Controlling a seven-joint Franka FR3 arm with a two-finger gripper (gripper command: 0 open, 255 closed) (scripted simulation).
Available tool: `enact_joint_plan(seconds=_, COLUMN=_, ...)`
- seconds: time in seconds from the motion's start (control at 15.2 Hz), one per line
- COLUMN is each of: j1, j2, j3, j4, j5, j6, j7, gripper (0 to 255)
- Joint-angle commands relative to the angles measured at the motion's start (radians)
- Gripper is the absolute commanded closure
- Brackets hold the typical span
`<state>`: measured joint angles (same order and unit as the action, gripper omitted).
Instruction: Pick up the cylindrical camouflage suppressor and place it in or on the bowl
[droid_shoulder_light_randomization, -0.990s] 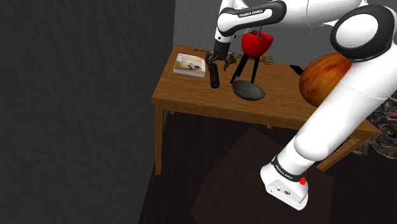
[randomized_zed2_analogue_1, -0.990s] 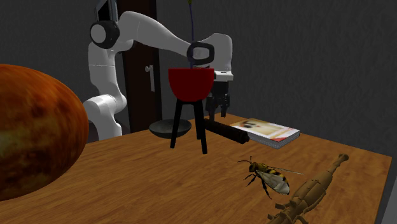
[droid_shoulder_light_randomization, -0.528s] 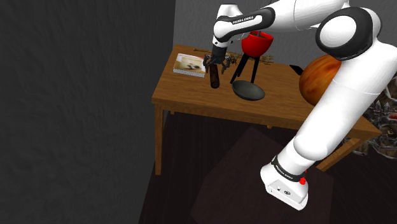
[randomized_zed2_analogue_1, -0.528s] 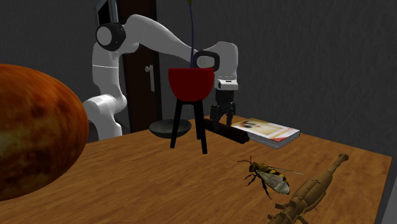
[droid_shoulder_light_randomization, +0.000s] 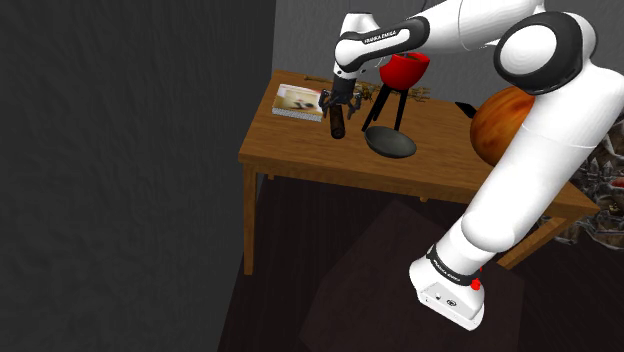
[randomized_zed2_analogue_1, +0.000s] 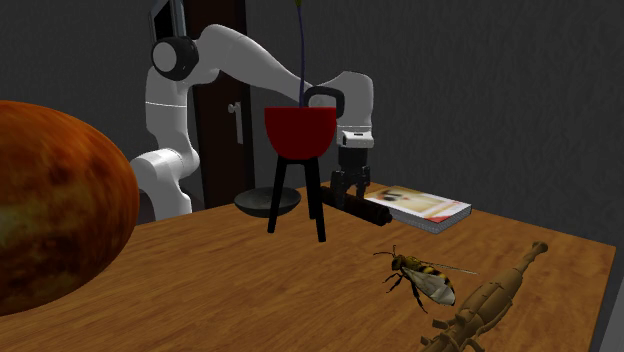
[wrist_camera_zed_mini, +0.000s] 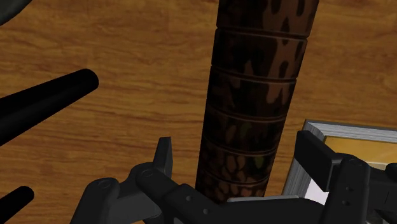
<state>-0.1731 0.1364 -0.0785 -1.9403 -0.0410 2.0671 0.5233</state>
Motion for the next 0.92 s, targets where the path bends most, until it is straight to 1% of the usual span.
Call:
enact_joint_plan(seconds=0.0, j1=0.001, j2=0.004, j3=0.001, j4=-0.003, j5=0.0, j6=0.001, j7=0.0, gripper=0)
enact_joint_plan(seconds=0.07, j1=0.001, j2=0.004, j3=0.001, j4=-0.003, j5=0.0, j6=0.001, j7=0.0, gripper=0)
enact_joint_plan(seconds=0.13, j1=0.001, j2=0.007, j3=0.001, j4=0.0, j5=0.001, j6=0.001, j7=0.0, gripper=255)
enact_joint_plan(seconds=0.66, j1=0.0, j2=0.001, j3=0.0, j4=-0.009, j5=0.0, j6=0.004, j7=-0.001, gripper=255)
enact_joint_plan(seconds=0.86, j1=0.002, j2=-0.006, j3=0.001, j4=0.012, j5=0.0, j6=-0.024, j7=0.0, gripper=255)
